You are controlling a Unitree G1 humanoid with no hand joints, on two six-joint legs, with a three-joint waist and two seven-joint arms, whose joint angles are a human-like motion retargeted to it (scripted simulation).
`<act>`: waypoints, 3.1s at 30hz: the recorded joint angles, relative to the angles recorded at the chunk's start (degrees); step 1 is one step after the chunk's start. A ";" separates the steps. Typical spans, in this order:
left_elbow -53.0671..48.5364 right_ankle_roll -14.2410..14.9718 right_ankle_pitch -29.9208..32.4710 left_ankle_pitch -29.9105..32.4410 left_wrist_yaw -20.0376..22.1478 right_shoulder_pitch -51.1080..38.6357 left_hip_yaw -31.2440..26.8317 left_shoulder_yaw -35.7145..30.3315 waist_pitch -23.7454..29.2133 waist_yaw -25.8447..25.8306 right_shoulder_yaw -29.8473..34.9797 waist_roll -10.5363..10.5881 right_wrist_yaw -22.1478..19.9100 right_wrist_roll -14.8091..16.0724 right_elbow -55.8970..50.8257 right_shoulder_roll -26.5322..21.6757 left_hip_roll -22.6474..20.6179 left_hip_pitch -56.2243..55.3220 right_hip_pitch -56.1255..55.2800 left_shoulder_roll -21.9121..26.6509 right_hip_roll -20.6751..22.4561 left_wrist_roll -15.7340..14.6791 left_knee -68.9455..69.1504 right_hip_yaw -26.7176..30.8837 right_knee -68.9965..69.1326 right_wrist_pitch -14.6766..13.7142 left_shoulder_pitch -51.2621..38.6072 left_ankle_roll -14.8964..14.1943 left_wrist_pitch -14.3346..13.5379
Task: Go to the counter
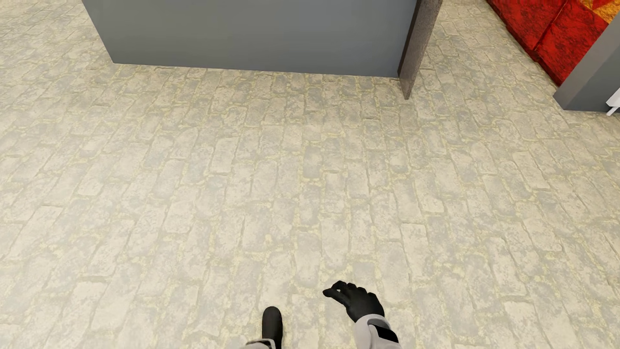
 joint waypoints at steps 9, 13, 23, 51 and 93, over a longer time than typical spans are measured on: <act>6.24 15.85 30.71 -8.07 2.74 7.72 10.26 4.58 -0.02 2.29 1.65 -7.63 2.65 -4.54 7.86 -7.28 -9.61 13.43 -21.29 -5.72 -14.40 1.49 11.89 1.73 51.18 3.65 -2.41 10.76 -2.39; 6.98 9.93 15.37 -14.18 2.34 13.12 10.17 2.00 0.86 0.07 -8.47 -9.23 0.18 3.82 -4.00 -9.84 -13.16 23.07 -36.34 -4.94 -13.70 4.43 10.09 2.39 47.92 3.39 -8.19 10.95 -4.08; 1.83 2.92 23.94 -15.85 6.65 20.68 1.61 -2.03 -0.14 -5.73 -11.80 -8.47 -4.96 1.52 -4.88 -4.87 -14.97 43.92 -38.08 -2.93 -12.34 1.56 5.48 -1.94 -2.62 4.03 -11.55 9.58 -5.55; 2.01 7.10 28.56 -0.88 1.45 8.22 13.64 4.63 -1.49 0.74 0.63 -5.51 3.49 -3.45 6.40 -4.20 -5.31 14.33 -8.82 -5.76 -11.34 0.13 4.22 -0.25 31.34 2.40 -0.39 9.36 -0.51; 2.50 -0.38 11.46 0.32 1.97 9.66 -4.45 -5.06 -3.34 -5.62 -4.32 -3.37 4.83 -1.51 6.71 -1.81 -7.25 33.39 -17.55 -2.57 -6.12 -0.84 16.10 2.69 -1.07 5.85 -7.27 -2.04 -3.24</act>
